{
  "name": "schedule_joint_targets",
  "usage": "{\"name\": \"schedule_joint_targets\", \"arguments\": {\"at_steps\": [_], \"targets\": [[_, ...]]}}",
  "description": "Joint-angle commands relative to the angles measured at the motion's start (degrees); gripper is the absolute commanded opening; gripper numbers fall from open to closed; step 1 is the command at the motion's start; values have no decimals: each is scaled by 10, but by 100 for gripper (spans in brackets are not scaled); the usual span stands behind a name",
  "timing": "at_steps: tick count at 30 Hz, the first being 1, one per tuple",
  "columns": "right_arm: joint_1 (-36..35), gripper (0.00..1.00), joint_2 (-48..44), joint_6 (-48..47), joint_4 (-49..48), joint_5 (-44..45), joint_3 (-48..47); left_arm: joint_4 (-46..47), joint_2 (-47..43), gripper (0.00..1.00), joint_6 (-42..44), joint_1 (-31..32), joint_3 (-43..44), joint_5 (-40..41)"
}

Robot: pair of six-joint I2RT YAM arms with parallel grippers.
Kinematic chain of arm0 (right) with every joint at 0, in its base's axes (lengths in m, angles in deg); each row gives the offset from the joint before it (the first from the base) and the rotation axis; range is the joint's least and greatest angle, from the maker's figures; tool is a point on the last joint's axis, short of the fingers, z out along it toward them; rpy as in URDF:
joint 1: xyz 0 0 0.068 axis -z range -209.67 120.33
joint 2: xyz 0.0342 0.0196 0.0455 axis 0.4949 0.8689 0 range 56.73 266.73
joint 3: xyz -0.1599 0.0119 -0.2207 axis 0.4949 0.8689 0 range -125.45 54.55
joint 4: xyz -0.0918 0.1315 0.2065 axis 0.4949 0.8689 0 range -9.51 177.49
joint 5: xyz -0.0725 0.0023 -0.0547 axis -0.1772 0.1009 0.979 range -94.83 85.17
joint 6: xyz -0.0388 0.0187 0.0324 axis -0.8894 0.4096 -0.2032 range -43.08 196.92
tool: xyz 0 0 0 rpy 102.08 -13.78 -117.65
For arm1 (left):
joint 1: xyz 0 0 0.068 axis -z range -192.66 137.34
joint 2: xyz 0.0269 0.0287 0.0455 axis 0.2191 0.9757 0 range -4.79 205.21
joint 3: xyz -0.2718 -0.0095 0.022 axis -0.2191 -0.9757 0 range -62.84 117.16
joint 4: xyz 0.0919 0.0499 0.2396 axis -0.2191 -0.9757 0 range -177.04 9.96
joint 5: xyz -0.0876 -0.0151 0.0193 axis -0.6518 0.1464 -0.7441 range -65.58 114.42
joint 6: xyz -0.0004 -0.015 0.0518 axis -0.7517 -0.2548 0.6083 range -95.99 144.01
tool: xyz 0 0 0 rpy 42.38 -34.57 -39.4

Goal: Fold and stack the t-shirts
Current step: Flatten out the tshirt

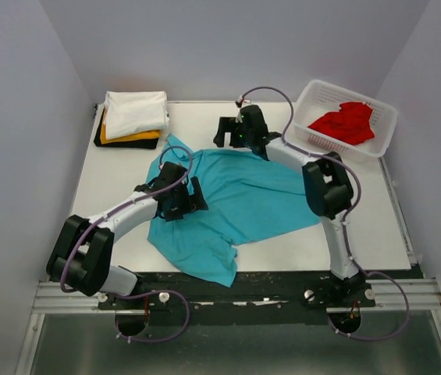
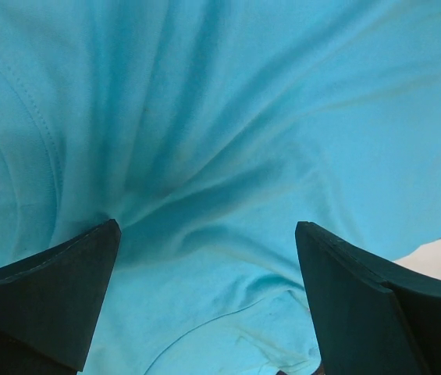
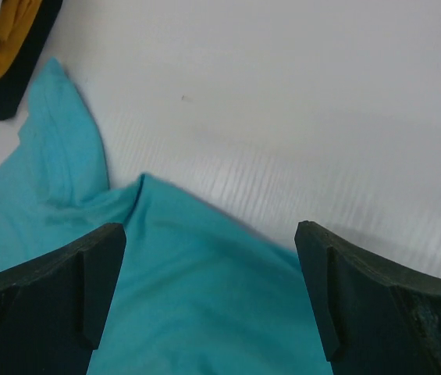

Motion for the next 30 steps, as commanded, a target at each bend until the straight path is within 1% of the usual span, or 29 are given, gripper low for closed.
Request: {"name": "schedule_joint_targets", "arguments": {"at_steps": [1, 4, 7, 10, 13, 15, 19, 22, 24, 28, 30], "targets": [[-4, 100, -162, -13, 8, 39, 171, -8, -36, 98, 21, 21, 58, 18], [10, 100, -217, 14, 29, 88, 261, 10, -39, 99, 35, 61, 91, 11], [56, 100, -234, 56, 37, 60, 308, 61, -2, 98, 50, 107, 117, -39], [86, 100, -219, 66, 40, 41, 311, 105, 69, 99, 60, 153, 161, -102], [91, 100, -194, 62, 59, 80, 288, 121, 147, 98, 65, 196, 217, -135], [95, 100, -173, 61, 59, 100, 269, 123, 186, 99, 70, 214, 246, -137], [100, 100, -138, 58, 77, 100, 233, 132, 239, 98, 76, 220, 263, -137], [101, 100, -138, 63, 78, 115, 235, 93, 269, 98, 86, 220, 269, -110], [101, 100, -138, 63, 73, 124, 236, 80, 273, 99, 93, 219, 253, -91], [103, 100, -124, 65, 58, 126, 226, 85, 271, 98, 92, 219, 217, -113], [106, 100, -106, 65, 43, 135, 207, 93, 264, 98, 90, 219, 191, -117]]}}
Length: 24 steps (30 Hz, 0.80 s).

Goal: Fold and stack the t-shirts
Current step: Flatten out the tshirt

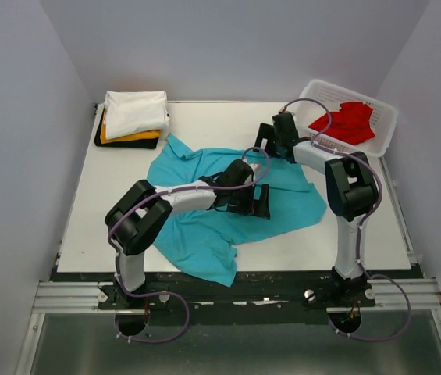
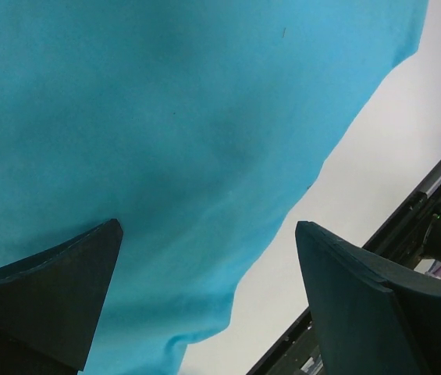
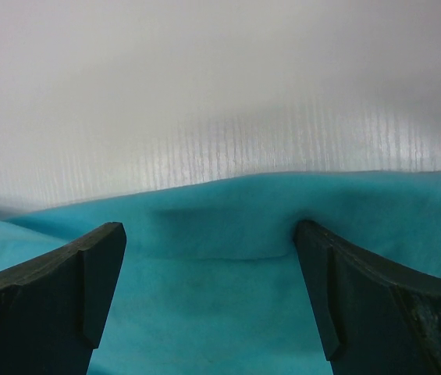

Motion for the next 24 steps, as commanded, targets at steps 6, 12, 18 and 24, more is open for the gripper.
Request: {"name": "schedule_joint_targets", "arguments": {"at_steps": [6, 12, 18, 24], "targets": [[10, 100, 98, 10, -46, 68, -110, -40, -21, 99, 21, 0, -107, 29], [19, 100, 180, -12, -56, 70, -236, -46, -20, 99, 25, 0, -125, 20], [24, 100, 216, -49, -14, 36, -355, -38, -33, 99, 21, 1, -115, 27], [24, 100, 125, -62, 4, -40, -287, -42, -59, 99, 27, 0, -44, 24]]}}
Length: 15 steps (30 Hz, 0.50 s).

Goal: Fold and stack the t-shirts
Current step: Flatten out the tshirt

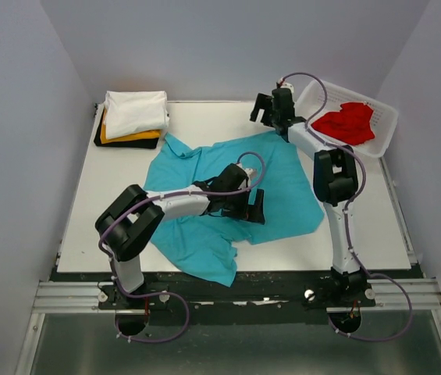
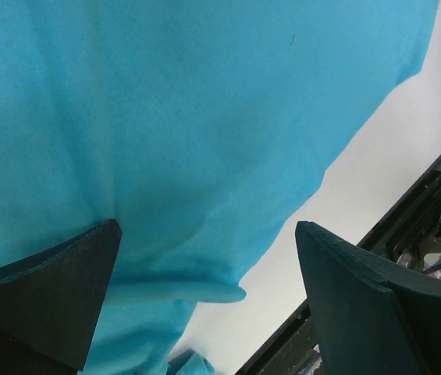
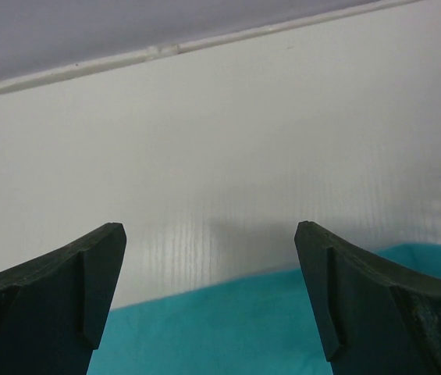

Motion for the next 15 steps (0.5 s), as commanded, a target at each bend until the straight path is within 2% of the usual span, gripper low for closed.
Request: {"name": "schedule_joint_targets", "arguments": {"at_steps": [1, 4, 7, 11, 15], "targets": [[2, 100, -102, -20, 31, -81, 68, -81, -18, 99, 18, 0, 44, 22], [-3, 100, -201, -6, 15, -116, 189, -87, -56, 99, 34, 0, 76, 37], [-9, 100, -287, 13, 16, -124, 302, -100, -114, 99, 43, -1, 58, 78], [-12, 100, -392, 39, 27, -117, 436, -129, -197, 98, 13, -19, -16, 168], [-15, 100, -474, 74, 4, -120, 568, -123, -286, 99, -53, -98, -127, 196]]}}
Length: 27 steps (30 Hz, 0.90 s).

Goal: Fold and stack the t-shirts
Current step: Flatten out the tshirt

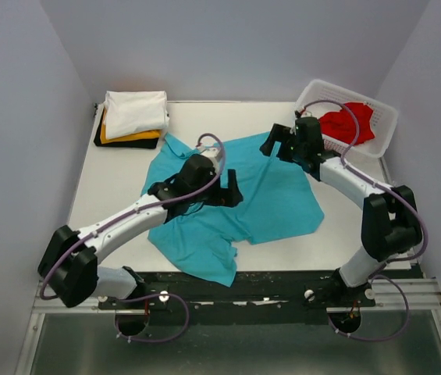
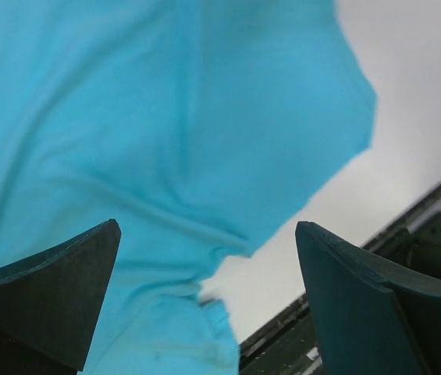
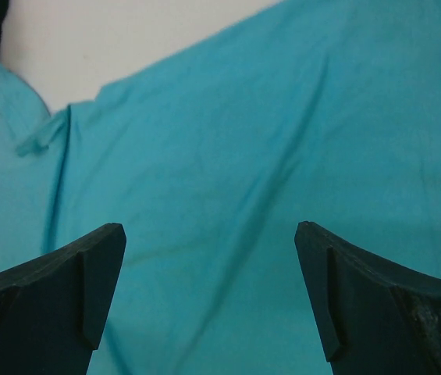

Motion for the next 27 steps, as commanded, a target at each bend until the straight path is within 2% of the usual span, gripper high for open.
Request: {"name": "schedule_joint_targets", "arguments": {"at_steps": [1, 5, 11, 14, 18, 27], "targets": [[-5, 100, -62, 45, 2, -15, 127, -29, -78, 99, -78, -101, -132, 78], [-5, 100, -68, 57, -8, 10, 180, -6, -89, 98, -105, -199, -183, 40], [-5, 100, -28, 74, 15, 94, 184, -6, 3, 99, -119, -272, -147, 24], [0, 100, -19, 86, 16, 132, 196, -50, 65, 98, -127, -297, -87, 40], [7, 100, -23, 99, 23, 151, 215, -144, 163, 98, -107, -299, 49, 55], [62, 100, -28, 133, 90, 186, 237, -226, 255, 99, -60, -315, 188, 25]]}}
